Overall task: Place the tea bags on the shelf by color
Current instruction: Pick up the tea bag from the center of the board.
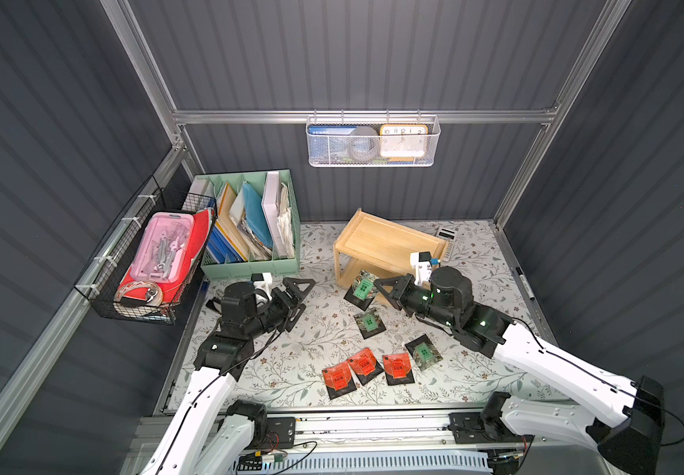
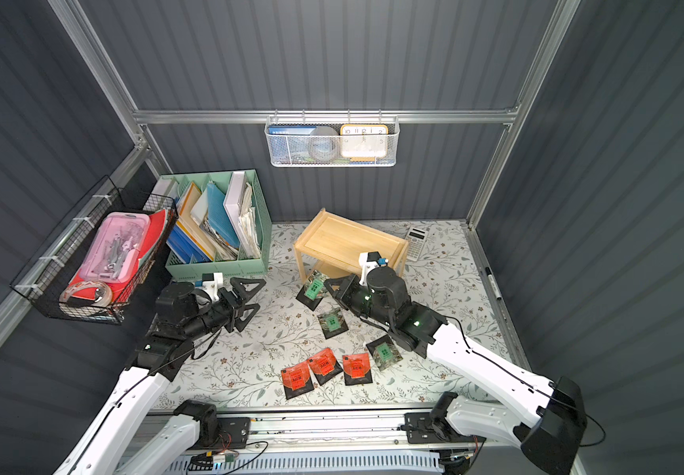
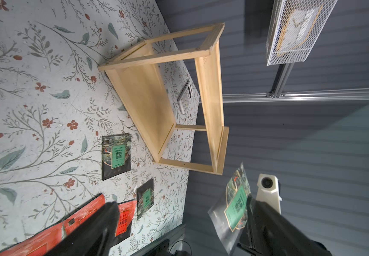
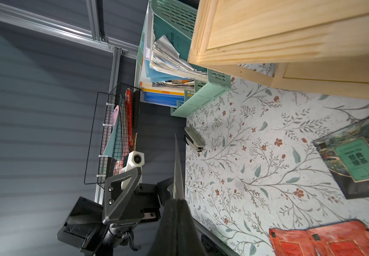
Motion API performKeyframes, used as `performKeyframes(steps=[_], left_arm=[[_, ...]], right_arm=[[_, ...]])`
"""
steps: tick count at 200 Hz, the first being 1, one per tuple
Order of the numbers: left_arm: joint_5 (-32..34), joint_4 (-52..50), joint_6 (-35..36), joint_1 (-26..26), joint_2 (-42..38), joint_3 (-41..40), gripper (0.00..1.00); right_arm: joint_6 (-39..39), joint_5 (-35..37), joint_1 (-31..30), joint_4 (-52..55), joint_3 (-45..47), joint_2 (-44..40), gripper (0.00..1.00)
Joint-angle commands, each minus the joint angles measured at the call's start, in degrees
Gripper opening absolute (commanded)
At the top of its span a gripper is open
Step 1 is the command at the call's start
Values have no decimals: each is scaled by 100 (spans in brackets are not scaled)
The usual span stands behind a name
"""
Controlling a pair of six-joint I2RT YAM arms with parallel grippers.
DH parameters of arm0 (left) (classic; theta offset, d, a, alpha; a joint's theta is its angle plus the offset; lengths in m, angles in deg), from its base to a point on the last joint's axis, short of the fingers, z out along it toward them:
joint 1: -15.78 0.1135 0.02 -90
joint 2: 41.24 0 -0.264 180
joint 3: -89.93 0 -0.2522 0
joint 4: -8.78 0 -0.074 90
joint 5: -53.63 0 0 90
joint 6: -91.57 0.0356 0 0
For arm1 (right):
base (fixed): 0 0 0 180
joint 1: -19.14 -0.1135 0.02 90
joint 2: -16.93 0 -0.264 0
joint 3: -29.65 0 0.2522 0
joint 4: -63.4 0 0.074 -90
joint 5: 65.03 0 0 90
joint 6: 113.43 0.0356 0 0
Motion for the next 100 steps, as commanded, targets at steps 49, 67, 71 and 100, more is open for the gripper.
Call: performKeyframes(steps=[49,67,71,100], left_arm=[[131,534,-687,-15,26,212,98],[72,645,-724,-15,98,224,95],[49,664,-722,-15,116,226,94],[7,766,-765,-23,164,237,90]], right_arm=[[898,602,-267,-539,-386,486,0],[1057,599,-295,-672,-467,752,0],[1103,591,-300,-698,-484,796,0],[1245,603,-339,-772,-682,1056,0]])
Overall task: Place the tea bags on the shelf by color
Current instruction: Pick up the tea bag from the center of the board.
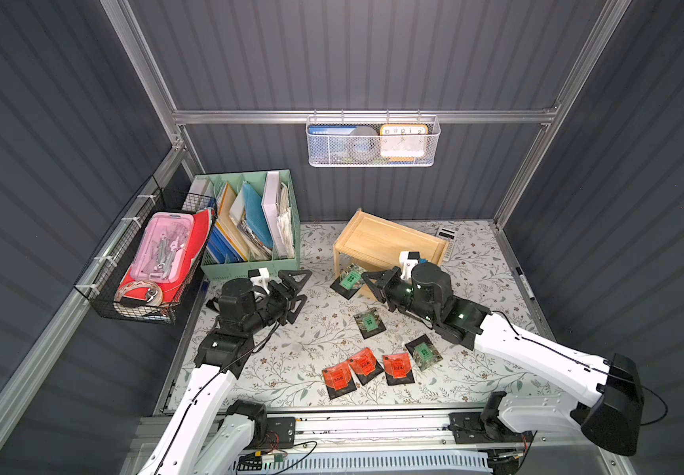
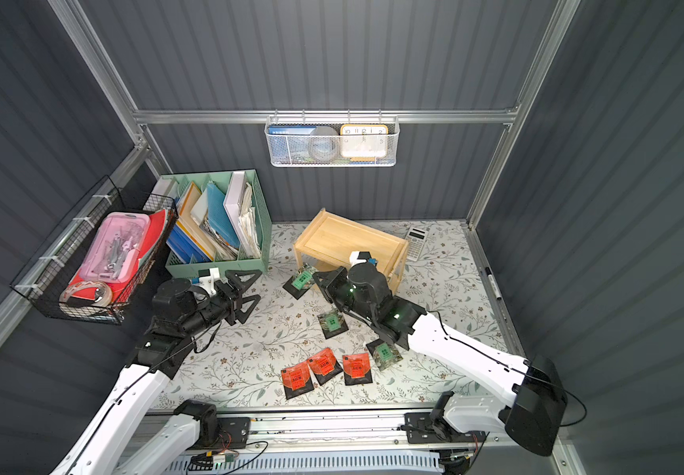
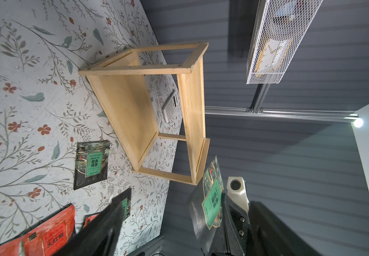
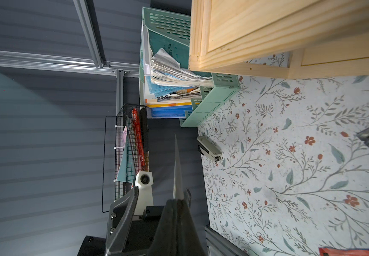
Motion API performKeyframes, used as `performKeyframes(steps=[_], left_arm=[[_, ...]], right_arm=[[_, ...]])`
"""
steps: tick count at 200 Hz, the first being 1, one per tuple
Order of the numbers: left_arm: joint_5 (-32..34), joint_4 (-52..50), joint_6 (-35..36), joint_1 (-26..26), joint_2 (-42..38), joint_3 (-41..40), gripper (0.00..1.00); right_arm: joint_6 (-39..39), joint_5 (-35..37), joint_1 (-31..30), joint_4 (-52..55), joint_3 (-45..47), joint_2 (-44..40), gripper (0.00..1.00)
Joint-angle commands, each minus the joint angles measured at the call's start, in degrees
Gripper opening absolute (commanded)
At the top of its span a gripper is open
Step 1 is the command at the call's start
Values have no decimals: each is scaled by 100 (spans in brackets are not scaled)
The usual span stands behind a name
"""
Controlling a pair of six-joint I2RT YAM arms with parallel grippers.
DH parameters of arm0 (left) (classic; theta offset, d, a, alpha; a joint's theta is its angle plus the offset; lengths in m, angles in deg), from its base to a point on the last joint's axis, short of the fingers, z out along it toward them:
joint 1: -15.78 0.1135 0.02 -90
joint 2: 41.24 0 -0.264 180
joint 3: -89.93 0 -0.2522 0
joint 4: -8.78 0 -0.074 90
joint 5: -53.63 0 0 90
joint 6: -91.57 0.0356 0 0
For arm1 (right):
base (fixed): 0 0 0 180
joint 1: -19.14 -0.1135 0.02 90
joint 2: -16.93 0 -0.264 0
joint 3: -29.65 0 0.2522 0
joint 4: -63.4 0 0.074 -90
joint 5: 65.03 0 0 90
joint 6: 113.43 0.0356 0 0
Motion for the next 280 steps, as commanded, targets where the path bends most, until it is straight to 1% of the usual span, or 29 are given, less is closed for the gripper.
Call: performKeyframes(steps=[1,87,111,132,151,166,210,280], left_arm=[[-79,244,-98,-23,27,152,90],[-331,889,-196,-224,506,127,78],[-336,1072,-232,-286,625,113,71],[-342,1250,-259,-335,757,127,64],[-348,1392,-270,-377,855,136,56],[-347,1411,-264,-417,899,153,47],[-345,1428,-281,-437,866,92,28],[-316,1462,-303,-436,827,57,9]], right_arm=[[219,106,-44,-217,-238,159,0],[459,-9,-79,-434,-739,824,0],[476,-55,-88,-463,-835,938,0],[486,-56,-97,-463,-867,978,0],[494,-51,-101,-463,-882,997,0],[494,-29,-104,-454,-900,1000,0],[493,-15,-106,-386,-905,1007,0],[457,14,-106,-272,-913,969,0]])
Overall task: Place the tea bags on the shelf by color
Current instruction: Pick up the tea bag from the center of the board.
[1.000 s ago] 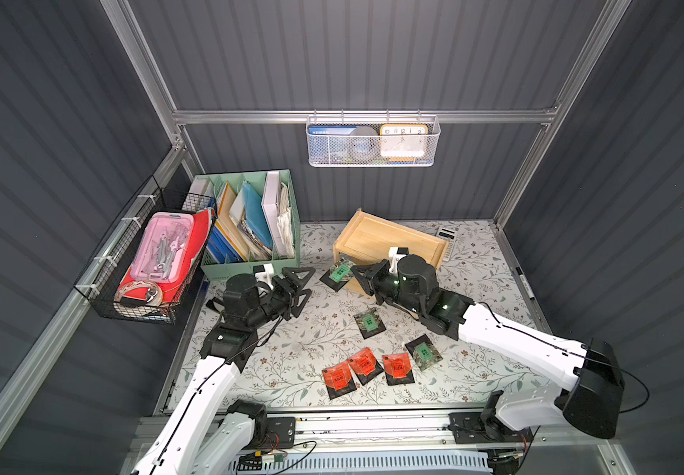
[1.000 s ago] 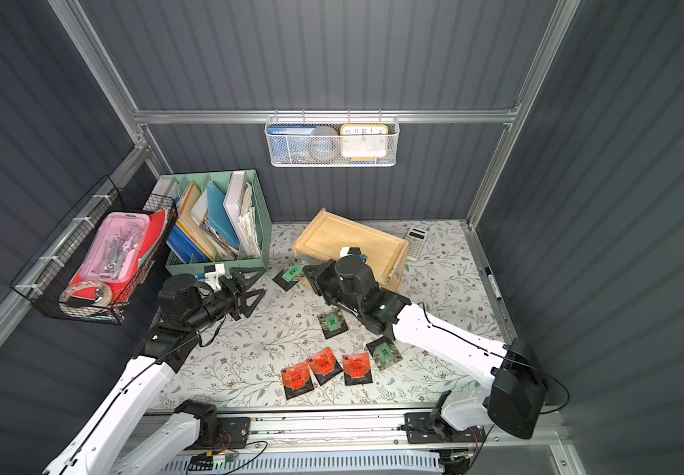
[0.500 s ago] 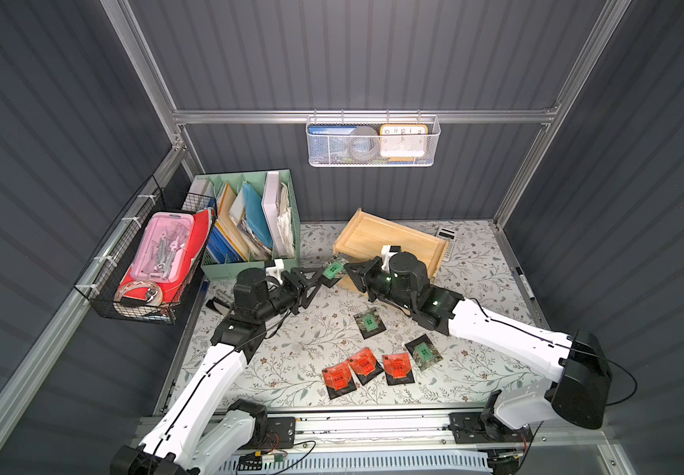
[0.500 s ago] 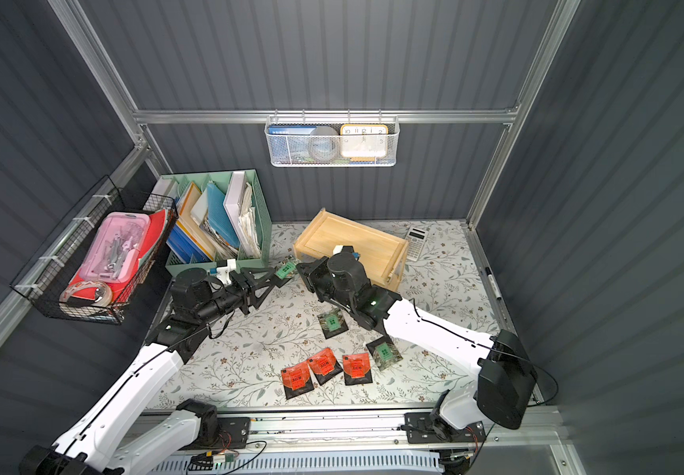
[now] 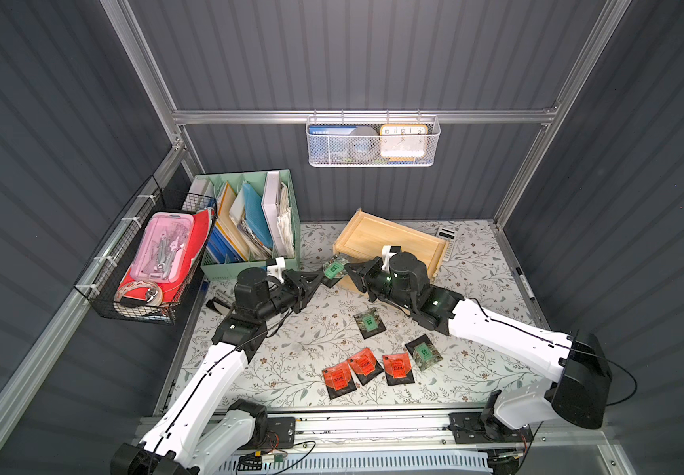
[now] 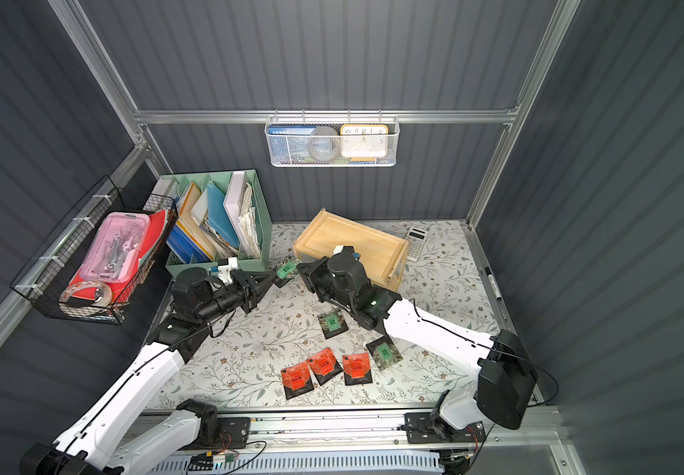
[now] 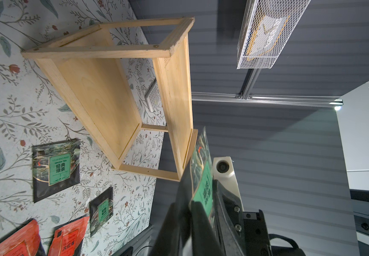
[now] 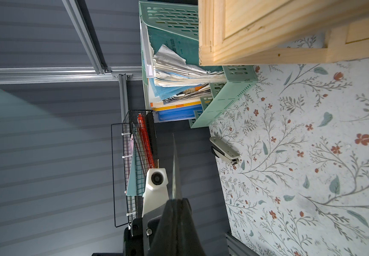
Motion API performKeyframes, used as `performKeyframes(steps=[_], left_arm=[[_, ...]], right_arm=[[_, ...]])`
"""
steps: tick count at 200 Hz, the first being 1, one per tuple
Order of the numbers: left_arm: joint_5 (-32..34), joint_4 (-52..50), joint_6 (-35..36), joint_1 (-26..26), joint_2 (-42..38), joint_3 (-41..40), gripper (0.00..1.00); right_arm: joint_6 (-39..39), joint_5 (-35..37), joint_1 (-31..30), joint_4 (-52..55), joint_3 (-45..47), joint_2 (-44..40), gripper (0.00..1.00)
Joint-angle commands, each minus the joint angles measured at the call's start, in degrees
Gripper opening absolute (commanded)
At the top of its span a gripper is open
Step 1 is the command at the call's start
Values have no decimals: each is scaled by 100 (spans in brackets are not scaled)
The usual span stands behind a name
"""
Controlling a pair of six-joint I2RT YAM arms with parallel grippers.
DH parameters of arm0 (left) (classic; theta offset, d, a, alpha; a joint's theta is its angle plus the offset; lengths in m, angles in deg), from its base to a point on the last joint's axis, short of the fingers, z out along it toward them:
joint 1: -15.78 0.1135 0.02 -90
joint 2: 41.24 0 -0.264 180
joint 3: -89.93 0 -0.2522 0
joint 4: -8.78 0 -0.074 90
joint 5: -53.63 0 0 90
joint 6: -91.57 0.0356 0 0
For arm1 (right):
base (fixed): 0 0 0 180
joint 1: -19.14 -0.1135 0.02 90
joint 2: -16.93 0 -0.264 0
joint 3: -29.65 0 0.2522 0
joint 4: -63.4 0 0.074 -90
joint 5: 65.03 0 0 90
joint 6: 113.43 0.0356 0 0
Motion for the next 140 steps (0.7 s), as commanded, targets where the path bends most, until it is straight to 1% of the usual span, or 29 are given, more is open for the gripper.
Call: performKeyframes(steps=[1,31,42,46,64,77,111,140], left_arm=[[-27,134,37,-23,-75,52,9],[5,135,33,-23,-78,34,0],[-14,132,36,-23,-81,26,0],[-7,135,37,-23,-82,26,0],[15,152,42,-24,-104,-3,0],[39,143,79,-23,-121,-18,0],[83,104,180,-32,-161,-73,0],[91,36,358,-32,-202,-178,0]], right_arm=[[-46,36,-32,81,-205,-18,0],[-192,105,-32,285,-275,-82,0],[-288,139,-32,468,-338,-118,13],[-325,161,-32,562,-368,-122,16],[-534,218,-32,955,-503,-211,37],[-692,298,-32,1274,-576,-292,46],[-1053,585,-32,2073,-614,-676,59],[-1467,949,-32,2796,-628,-1131,63]])
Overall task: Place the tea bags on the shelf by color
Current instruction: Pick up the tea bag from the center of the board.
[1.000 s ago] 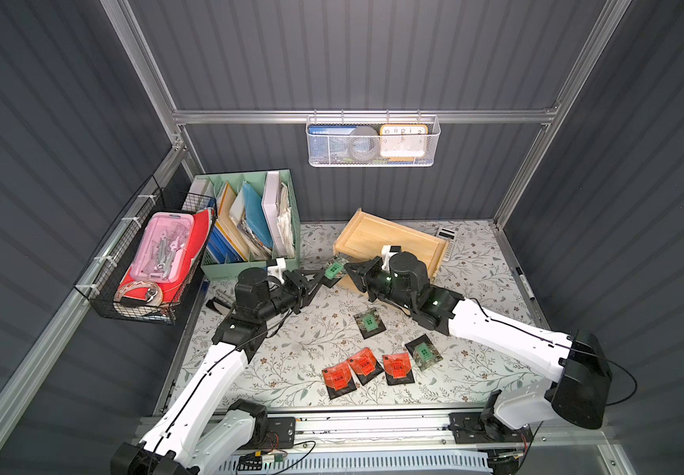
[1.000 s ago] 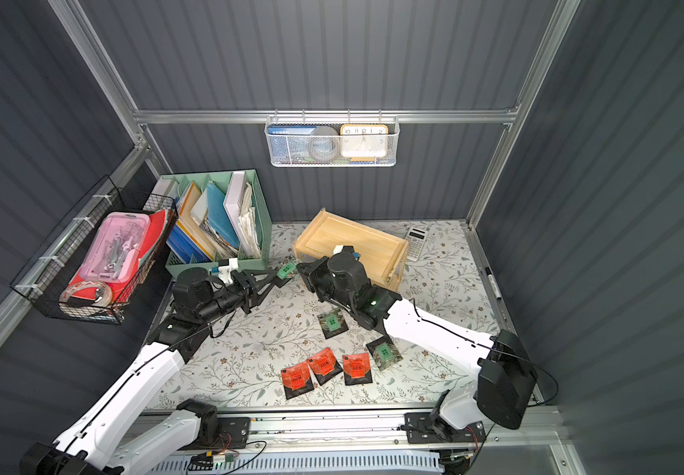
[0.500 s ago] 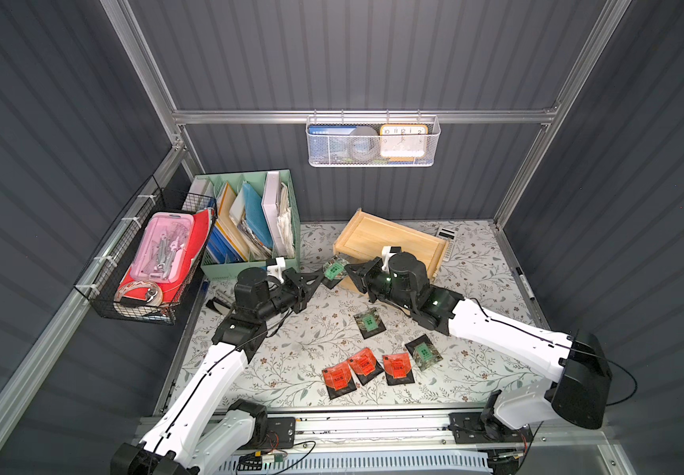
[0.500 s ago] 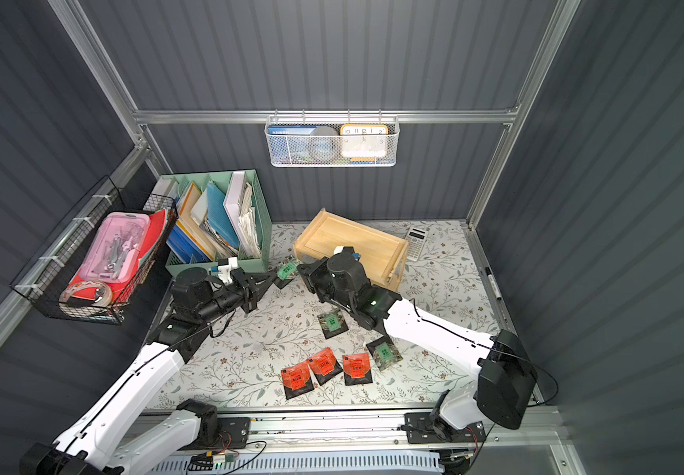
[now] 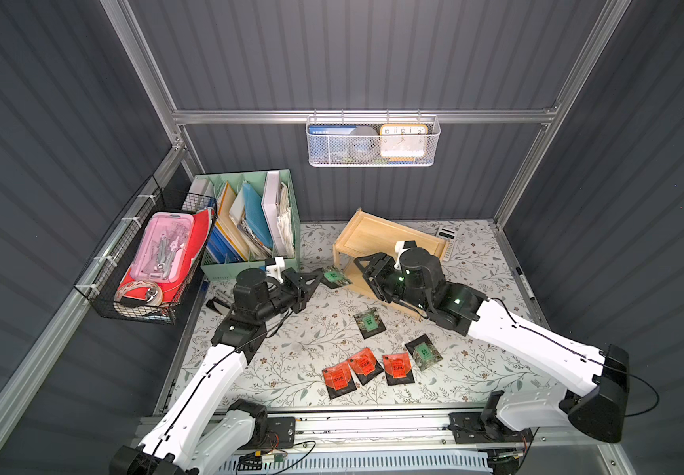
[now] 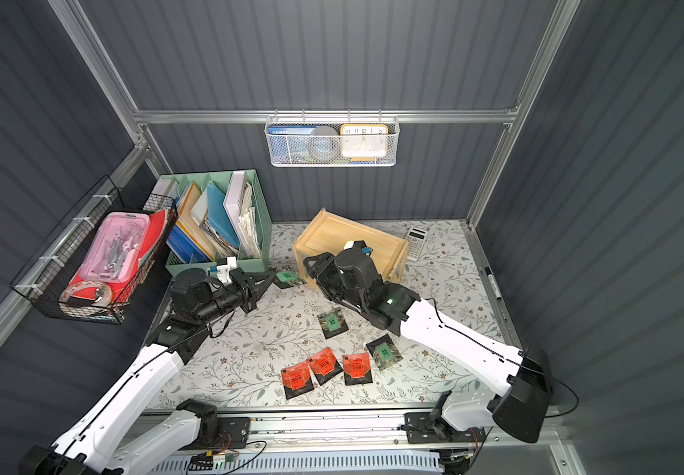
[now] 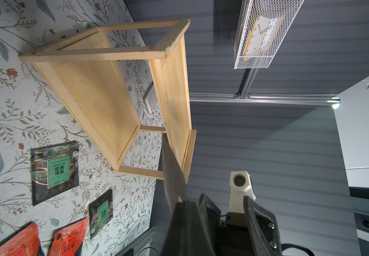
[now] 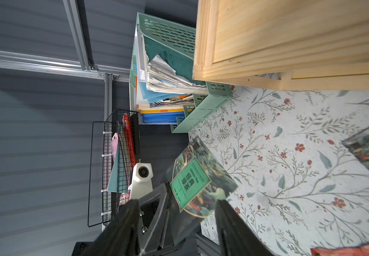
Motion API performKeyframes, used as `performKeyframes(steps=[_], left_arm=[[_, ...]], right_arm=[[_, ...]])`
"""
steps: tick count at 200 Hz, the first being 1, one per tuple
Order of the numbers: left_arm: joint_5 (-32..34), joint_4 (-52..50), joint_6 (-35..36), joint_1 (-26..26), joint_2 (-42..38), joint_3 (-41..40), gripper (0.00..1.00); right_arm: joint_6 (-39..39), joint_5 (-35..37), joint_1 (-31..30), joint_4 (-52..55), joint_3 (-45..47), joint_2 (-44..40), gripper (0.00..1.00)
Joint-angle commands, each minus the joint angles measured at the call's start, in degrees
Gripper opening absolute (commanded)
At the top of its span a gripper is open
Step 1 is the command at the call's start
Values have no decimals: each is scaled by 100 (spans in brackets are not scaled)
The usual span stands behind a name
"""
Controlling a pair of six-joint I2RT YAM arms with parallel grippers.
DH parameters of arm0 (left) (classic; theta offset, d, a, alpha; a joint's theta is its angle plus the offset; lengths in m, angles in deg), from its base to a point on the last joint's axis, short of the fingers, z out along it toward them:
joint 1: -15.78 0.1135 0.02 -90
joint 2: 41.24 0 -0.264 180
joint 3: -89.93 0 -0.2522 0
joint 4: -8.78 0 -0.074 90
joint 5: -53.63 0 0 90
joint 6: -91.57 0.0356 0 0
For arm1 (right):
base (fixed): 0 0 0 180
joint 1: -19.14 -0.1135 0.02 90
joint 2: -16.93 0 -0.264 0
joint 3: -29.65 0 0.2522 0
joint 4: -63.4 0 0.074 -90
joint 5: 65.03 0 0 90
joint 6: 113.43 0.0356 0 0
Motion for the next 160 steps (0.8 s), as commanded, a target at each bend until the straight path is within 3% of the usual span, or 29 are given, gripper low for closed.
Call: performKeyframes(steps=[1,47,105,160], left_arm=[[39,-4,292,-28,-118,-140,0],[262,136,547,-32,-237,-513,0],[506,829,577,-61,-36,-1095,0],[1519,1863,566,-569,596,-1426,0]], right_arm=[[-534,477,-14,902,-167,-376,63],[-1429,1009,-14,1965,-387,-991,69],[-2298,1457,10,2831,-483,-1529,88],[-3003,1230,169,3486,-638,-1688,99]])
